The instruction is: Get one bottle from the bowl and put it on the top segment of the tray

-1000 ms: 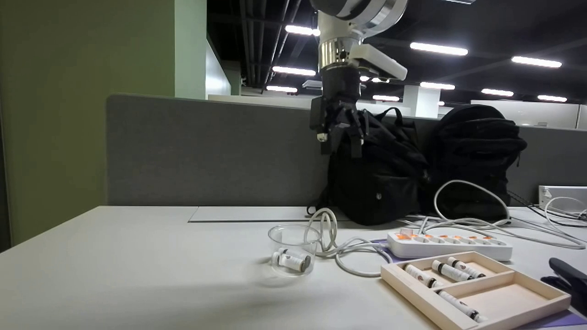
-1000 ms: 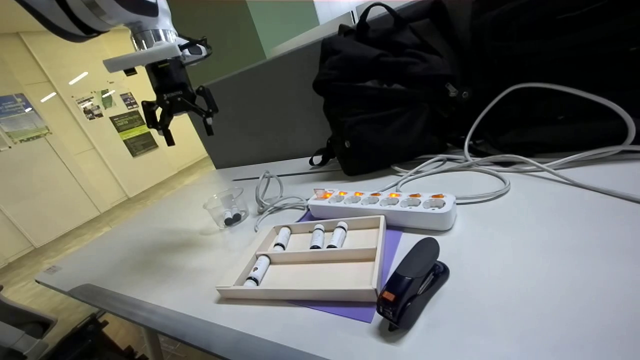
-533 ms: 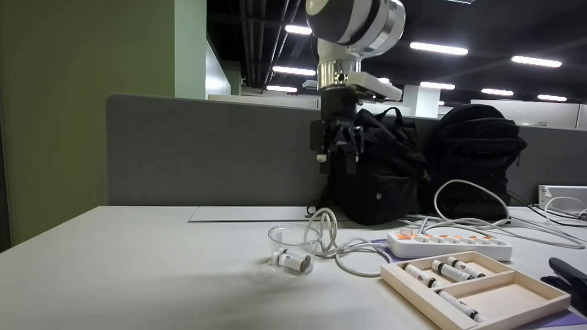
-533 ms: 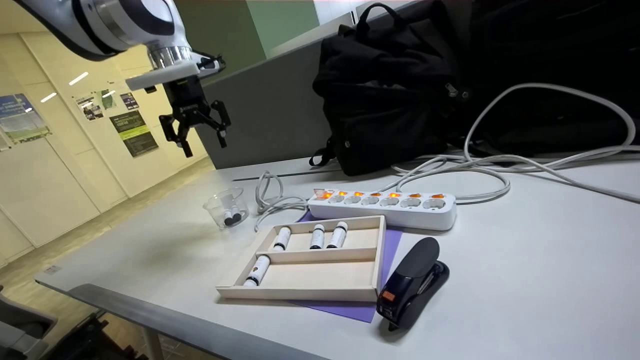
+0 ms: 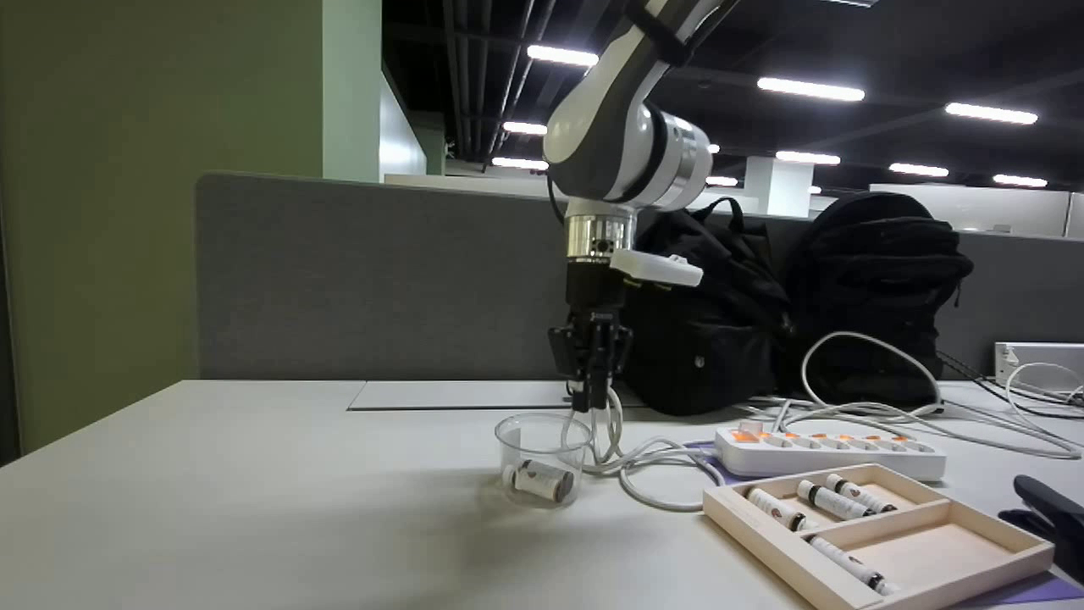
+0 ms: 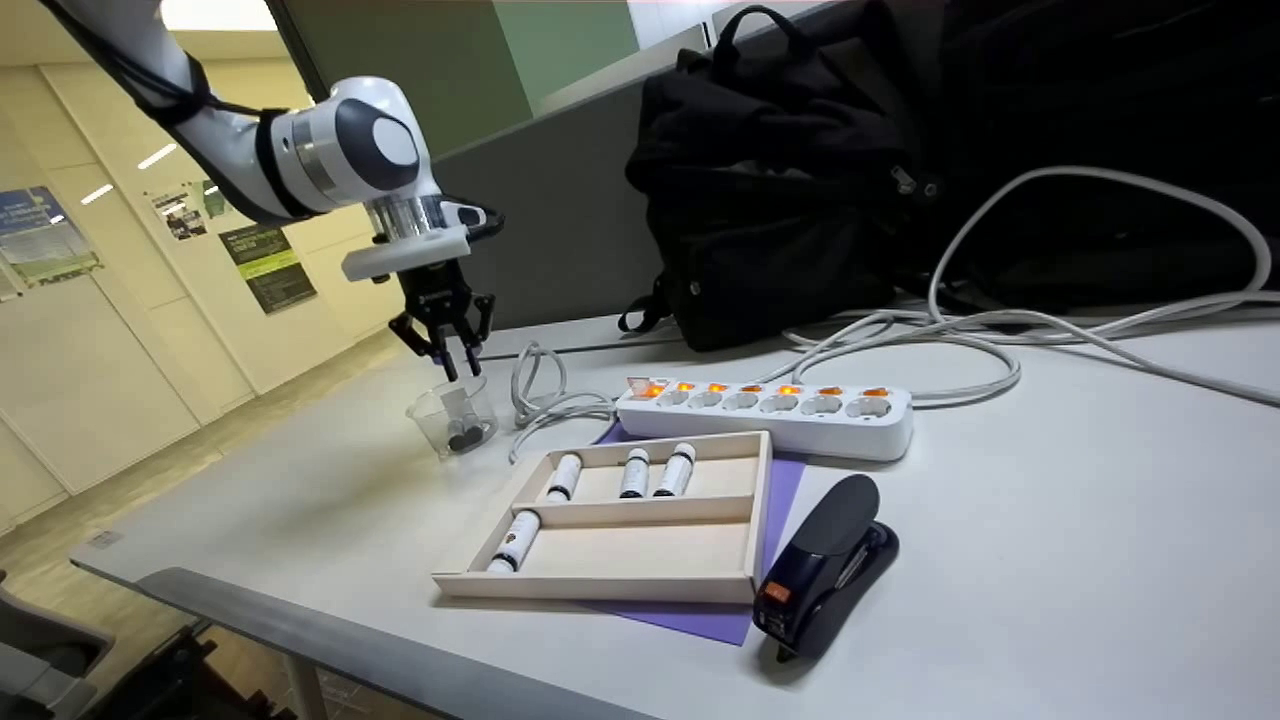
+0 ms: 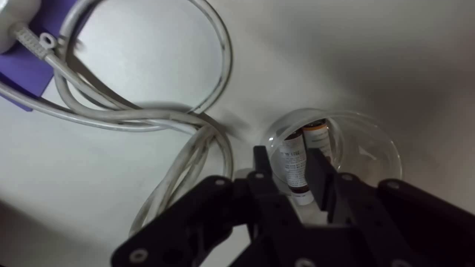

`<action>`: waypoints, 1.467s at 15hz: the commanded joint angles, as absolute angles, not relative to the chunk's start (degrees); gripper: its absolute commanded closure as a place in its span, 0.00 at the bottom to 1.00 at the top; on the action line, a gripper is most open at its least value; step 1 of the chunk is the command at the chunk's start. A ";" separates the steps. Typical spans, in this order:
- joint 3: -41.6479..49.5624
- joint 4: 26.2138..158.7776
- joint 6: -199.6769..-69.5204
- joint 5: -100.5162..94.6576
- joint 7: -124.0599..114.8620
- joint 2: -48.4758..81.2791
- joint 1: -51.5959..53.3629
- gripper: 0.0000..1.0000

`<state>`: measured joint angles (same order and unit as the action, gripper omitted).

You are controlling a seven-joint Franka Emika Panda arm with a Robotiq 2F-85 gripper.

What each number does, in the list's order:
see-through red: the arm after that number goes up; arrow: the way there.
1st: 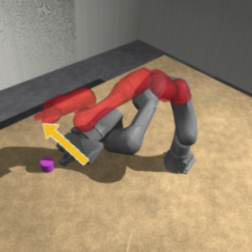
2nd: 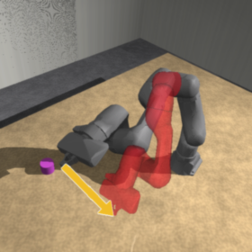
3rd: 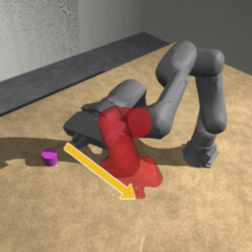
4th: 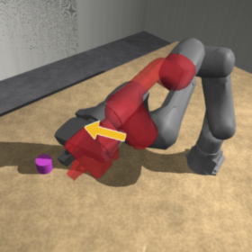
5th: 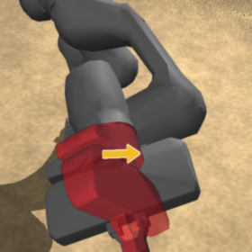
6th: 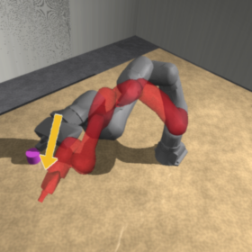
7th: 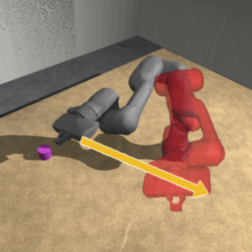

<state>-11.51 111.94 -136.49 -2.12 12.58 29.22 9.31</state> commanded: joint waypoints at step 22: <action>-15.10 98.05 -132.30 0.75 15.68 45.90 10.52 0.27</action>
<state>-15.67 99.85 -134.02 1.07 15.86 44.62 9.87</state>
